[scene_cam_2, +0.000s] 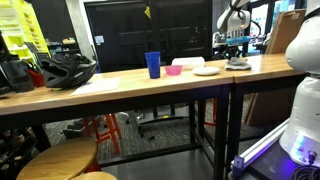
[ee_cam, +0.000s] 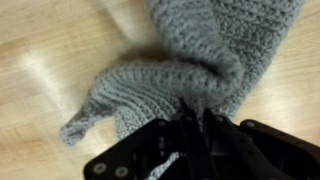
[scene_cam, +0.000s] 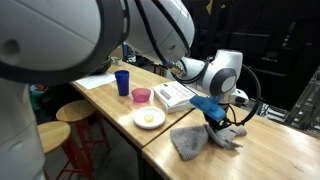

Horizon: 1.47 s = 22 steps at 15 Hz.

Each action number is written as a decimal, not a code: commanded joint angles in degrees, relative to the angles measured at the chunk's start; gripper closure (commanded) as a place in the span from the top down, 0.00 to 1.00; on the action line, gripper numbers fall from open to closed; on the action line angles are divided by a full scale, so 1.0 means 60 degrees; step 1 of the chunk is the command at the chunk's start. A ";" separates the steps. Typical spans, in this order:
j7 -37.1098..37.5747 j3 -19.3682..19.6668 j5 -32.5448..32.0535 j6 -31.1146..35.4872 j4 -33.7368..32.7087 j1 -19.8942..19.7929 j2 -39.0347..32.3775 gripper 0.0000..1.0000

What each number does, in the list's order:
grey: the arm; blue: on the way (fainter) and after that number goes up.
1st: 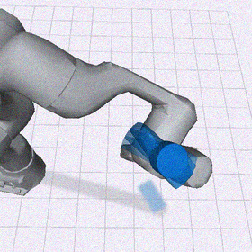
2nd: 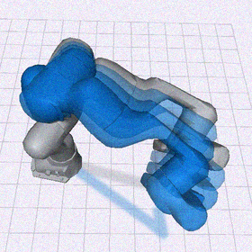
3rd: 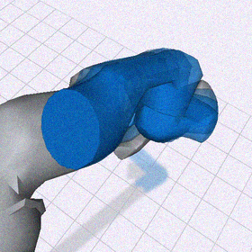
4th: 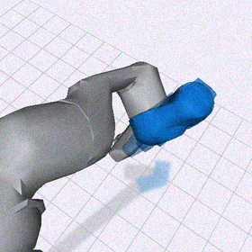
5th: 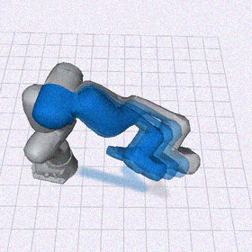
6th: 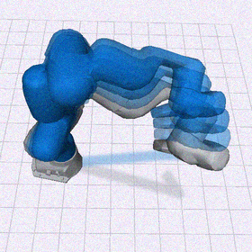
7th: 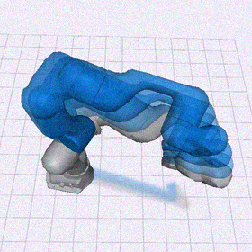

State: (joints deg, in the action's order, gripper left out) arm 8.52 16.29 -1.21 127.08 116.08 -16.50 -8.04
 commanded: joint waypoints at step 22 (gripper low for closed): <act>-0.1522 -0.1205 0.2081 0.2361 0.0143 0.0720 -0.0331 0.02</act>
State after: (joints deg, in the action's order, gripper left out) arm 1.20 9.56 9.29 138.80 118.68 -12.56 -8.11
